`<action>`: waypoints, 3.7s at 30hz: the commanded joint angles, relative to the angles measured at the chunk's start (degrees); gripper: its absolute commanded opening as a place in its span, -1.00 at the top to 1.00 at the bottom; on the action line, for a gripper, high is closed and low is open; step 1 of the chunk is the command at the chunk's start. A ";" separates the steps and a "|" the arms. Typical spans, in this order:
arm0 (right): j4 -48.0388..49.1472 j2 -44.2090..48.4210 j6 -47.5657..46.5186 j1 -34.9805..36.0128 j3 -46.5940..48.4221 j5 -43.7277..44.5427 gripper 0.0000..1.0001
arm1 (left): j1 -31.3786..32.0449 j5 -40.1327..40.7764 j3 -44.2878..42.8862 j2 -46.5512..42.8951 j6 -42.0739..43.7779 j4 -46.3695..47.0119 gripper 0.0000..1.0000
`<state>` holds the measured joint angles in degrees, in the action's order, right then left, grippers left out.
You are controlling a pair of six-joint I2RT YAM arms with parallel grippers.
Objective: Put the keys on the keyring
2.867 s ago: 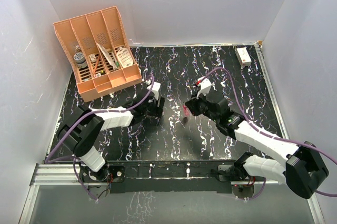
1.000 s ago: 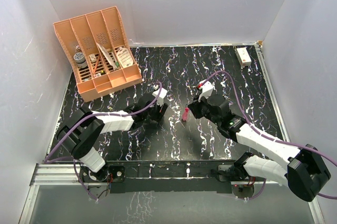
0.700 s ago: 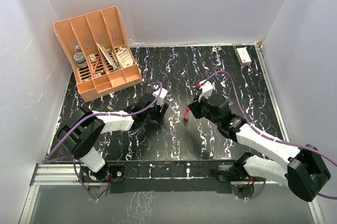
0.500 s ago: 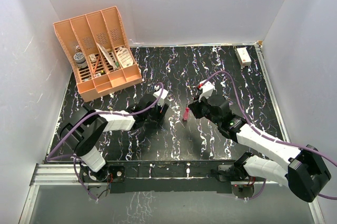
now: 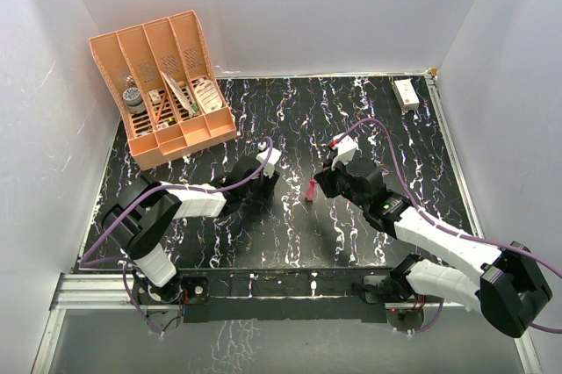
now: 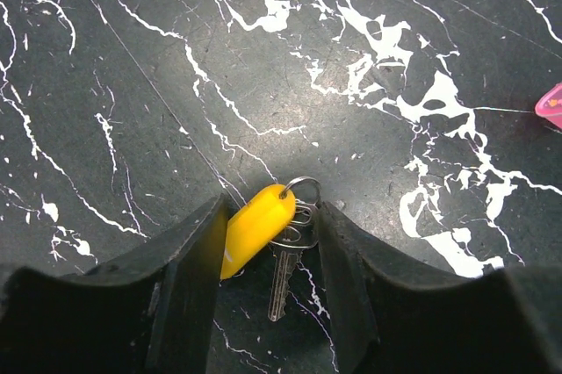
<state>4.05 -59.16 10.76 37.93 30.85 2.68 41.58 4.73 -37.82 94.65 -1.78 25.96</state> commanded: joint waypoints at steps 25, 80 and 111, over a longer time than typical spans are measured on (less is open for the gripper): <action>3.42 1.48 -0.61 0.21 -0.29 -0.46 1.00 | -1.15 -0.54 -2.32 -6.40 -0.88 -5.63 1.00; 16.21 -7.43 8.11 0.40 5.32 -8.07 1.00 | -0.98 -12.29 -14.10 -17.66 -2.43 -14.84 1.00; 10.10 -12.48 12.49 6.06 12.76 8.99 1.00 | 1.01 -7.26 -17.02 -17.69 -6.97 -15.11 1.00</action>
<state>14.90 -71.09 22.61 42.54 39.62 5.67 41.89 -4.91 -51.81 78.94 -8.03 11.49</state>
